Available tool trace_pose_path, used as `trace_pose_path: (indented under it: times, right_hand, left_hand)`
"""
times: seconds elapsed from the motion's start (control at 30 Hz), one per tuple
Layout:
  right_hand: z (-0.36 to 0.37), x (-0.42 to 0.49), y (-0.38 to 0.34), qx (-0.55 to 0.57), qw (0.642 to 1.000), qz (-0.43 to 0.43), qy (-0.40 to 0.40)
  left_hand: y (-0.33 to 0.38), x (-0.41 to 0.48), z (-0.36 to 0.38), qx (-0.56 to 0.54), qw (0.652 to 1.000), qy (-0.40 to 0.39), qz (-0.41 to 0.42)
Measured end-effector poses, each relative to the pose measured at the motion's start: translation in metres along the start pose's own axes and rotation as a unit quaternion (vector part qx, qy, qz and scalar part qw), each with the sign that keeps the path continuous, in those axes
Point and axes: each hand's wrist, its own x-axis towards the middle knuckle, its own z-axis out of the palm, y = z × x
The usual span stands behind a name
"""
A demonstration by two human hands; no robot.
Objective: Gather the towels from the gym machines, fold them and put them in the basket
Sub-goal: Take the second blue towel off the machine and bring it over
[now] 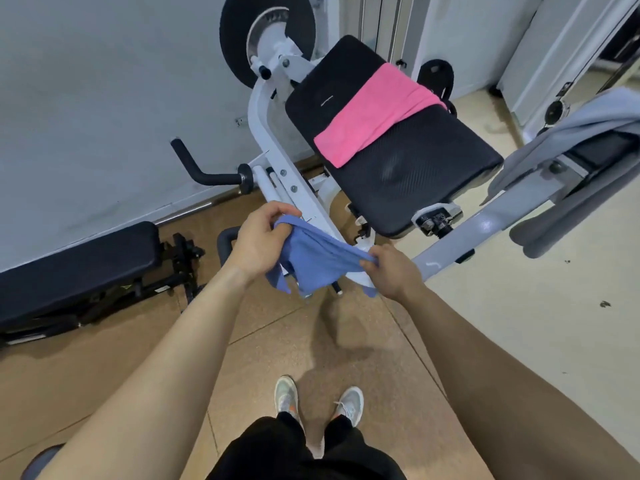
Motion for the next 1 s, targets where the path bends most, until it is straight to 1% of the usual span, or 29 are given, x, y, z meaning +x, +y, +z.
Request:
trace_pose_path:
  times: [0.07, 0.13, 0.2, 0.3, 0.43, 0.57, 0.7, 0.87, 1.0]
  right_hand:
    - [-0.009, 0.001, -0.015, 0.041, 0.999, 0.030, 0.008]
    - [-0.026, 0.001, -0.041, 0.106, 0.993, 0.022, 0.045]
    - [-0.048, -0.001, -0.081, 0.150, 0.985, -0.029, 0.080]
    - [-0.075, -0.012, -0.159, 0.186, 0.970, -0.123, 0.093]
    - [-0.072, -0.037, -0.257, 0.179, 0.962, -0.197, 0.056]
    - [-0.027, -0.078, -0.339, 0.139, 0.961, -0.240, -0.008]
    - [0.043, -0.113, -0.408, 0.090, 0.958, -0.265, -0.066]
    - [0.137, -0.139, -0.473, 0.046, 0.951, -0.281, -0.122]
    - [0.203, -0.146, -0.513, 0.017, 0.941, -0.288, -0.176]
  left_hand:
    - [-0.004, -0.009, -0.019, 0.036, 0.999, 0.018, 0.014]
    - [-0.016, -0.019, -0.040, 0.062, 0.997, 0.041, 0.011]
    - [-0.029, -0.030, -0.063, 0.082, 0.993, 0.079, -0.005]
    - [-0.044, -0.050, -0.097, 0.086, 0.988, 0.127, -0.029]
    - [-0.062, -0.092, -0.150, 0.074, 0.982, 0.167, -0.046]
    - [-0.094, -0.154, -0.215, 0.077, 0.972, 0.213, -0.059]
    - [-0.141, -0.225, -0.282, 0.085, 0.962, 0.244, -0.089]
    - [-0.205, -0.298, -0.342, 0.105, 0.947, 0.271, -0.136]
    - [-0.251, -0.334, -0.383, 0.109, 0.934, 0.293, -0.172]
